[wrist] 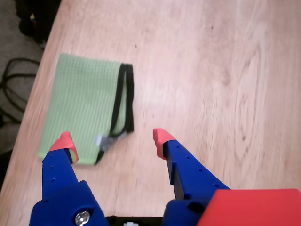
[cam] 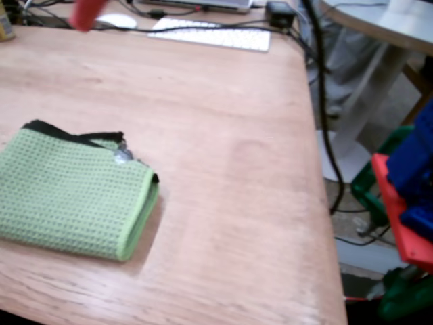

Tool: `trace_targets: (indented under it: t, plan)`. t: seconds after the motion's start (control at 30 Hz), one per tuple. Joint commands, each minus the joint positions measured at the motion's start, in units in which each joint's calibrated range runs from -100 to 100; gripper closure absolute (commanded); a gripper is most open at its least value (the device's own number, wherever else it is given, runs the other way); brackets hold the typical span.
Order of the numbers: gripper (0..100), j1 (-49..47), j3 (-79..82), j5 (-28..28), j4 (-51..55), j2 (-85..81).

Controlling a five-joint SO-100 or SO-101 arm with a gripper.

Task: Clean the table

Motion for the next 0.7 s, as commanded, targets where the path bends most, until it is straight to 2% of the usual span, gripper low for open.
trace_targets:
  t: [0.0,0.13,0.23,0.33,0.53,0.67]
  plan:
    - [64,0.21,-17.88,0.15,-0.8,12.92]
    - [64,0.21,-36.28,0.15,-0.8,28.61]
    - [64,0.04,-44.31,0.15,-5.32,38.05]
    - [64,0.04,-44.12,0.15,-11.47,42.93]
    - [65,-1.82,-44.97,0.39,-15.99,52.2]
    - [65,-1.99,-44.02,7.37,-16.15,54.85]
